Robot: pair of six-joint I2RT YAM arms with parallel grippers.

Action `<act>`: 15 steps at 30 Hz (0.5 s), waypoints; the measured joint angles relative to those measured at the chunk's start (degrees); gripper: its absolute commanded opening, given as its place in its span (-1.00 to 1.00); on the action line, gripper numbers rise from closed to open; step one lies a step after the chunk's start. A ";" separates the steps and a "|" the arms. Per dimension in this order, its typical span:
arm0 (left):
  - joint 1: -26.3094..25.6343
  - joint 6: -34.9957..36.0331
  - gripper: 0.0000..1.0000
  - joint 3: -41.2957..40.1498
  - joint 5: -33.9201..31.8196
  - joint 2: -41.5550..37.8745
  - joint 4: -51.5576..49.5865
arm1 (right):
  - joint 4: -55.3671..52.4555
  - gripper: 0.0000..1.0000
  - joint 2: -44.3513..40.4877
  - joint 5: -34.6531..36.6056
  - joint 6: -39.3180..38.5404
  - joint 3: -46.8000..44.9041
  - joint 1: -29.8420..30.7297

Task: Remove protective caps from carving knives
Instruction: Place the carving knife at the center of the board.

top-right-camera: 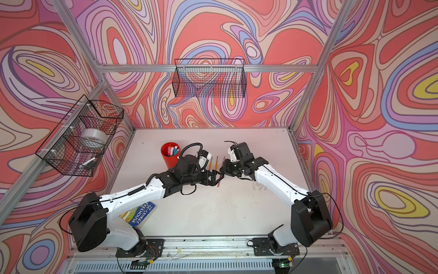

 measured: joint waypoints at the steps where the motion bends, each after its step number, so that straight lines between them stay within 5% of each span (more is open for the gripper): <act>1: 0.20 0.15 0.92 -0.35 -0.66 -1.07 -0.26 | -1.29 -1.00 0.24 1.49 -0.92 1.31 -0.02; 7: 0.42 1.07 0.98 -3.28 -4.79 -6.51 -1.90 | -7.30 -1.00 2.82 10.01 -5.40 8.24 -0.70; 15: 1.60 1.88 1.00 -6.49 -9.66 -12.15 -4.31 | -10.71 -1.00 7.80 12.90 -8.63 10.97 -6.62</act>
